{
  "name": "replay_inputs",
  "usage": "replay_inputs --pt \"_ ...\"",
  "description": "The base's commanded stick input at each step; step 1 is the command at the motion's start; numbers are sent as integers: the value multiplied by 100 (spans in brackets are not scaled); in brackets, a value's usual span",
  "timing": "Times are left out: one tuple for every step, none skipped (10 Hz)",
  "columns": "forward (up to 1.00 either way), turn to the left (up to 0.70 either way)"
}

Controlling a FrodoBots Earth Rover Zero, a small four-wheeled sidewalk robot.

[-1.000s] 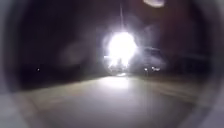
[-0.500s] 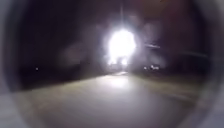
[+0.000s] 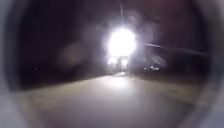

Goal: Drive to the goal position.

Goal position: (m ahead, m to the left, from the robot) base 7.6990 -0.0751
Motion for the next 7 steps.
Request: replay_inputs --pt "100 0" --pt "100 0" --pt "100 0" --pt "100 0" --pt "100 0" --pt "100 0" --pt "100 0"
